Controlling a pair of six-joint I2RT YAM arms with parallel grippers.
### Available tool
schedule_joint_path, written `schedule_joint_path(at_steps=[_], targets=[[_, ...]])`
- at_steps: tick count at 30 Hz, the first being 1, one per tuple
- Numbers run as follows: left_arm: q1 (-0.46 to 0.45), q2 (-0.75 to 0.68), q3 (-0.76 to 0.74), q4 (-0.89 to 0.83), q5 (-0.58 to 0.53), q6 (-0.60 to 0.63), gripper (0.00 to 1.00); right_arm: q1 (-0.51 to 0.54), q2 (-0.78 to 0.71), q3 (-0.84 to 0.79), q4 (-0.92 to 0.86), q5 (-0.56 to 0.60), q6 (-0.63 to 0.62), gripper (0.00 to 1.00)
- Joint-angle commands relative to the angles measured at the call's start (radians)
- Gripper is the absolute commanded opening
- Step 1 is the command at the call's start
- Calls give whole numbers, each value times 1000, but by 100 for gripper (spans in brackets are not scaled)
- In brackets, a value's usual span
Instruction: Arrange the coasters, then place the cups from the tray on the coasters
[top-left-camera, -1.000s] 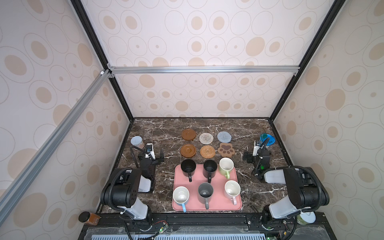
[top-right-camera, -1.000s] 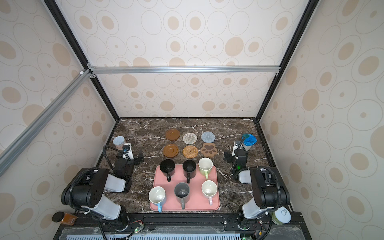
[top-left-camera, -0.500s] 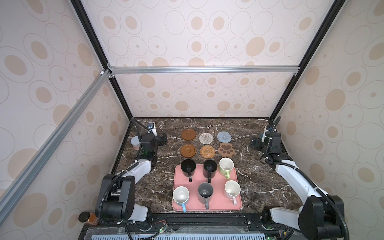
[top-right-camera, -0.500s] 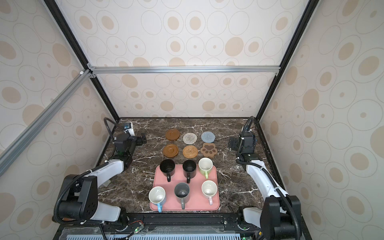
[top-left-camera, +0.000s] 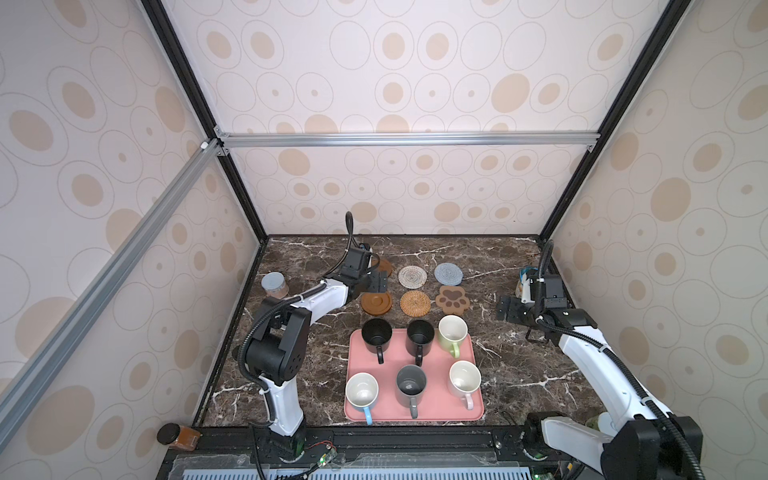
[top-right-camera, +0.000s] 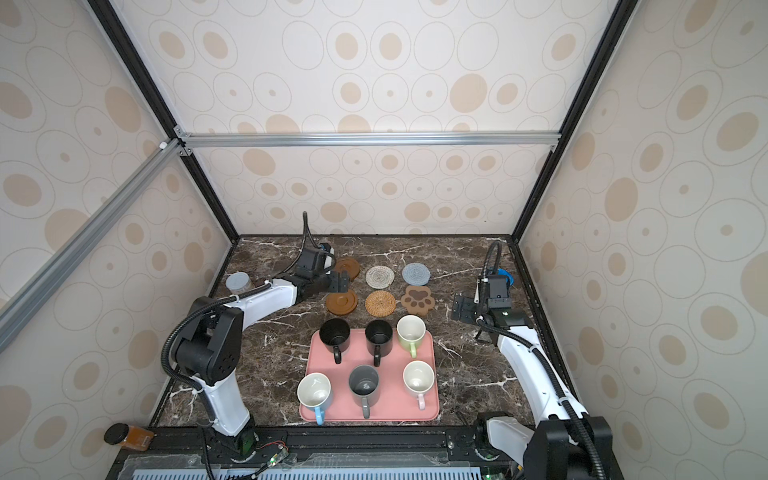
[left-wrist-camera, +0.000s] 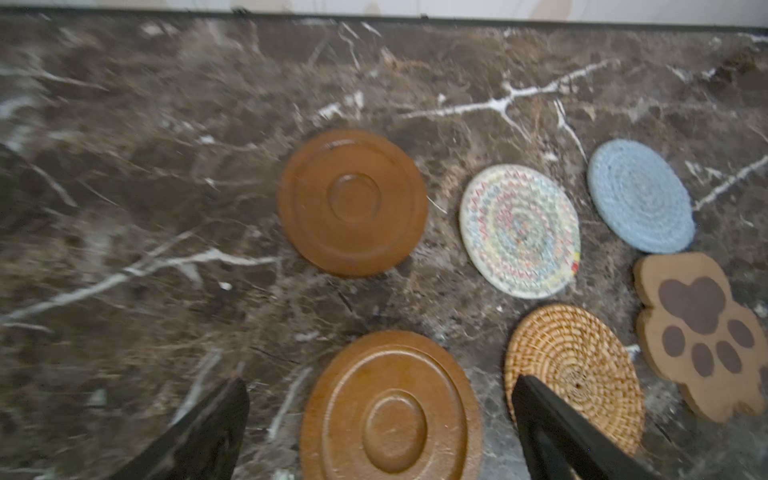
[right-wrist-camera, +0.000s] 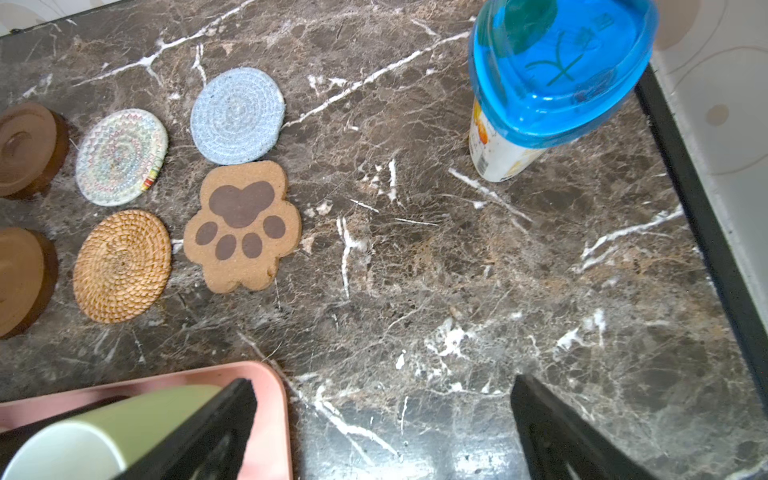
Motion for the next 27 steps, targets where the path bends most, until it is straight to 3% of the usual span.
schedule_joint_path(at_steps=[1, 20, 27], targets=[[-18, 32, 69, -61, 116, -63, 100, -1, 6, 37, -96, -59, 46, 100], [-123, 113, 62, -84, 246, -157, 100, 0, 25, 37, -162, -101, 9, 100], [-120, 140, 75, -132, 169, -153, 100, 1, 56, 63, -174, -136, 29, 100]])
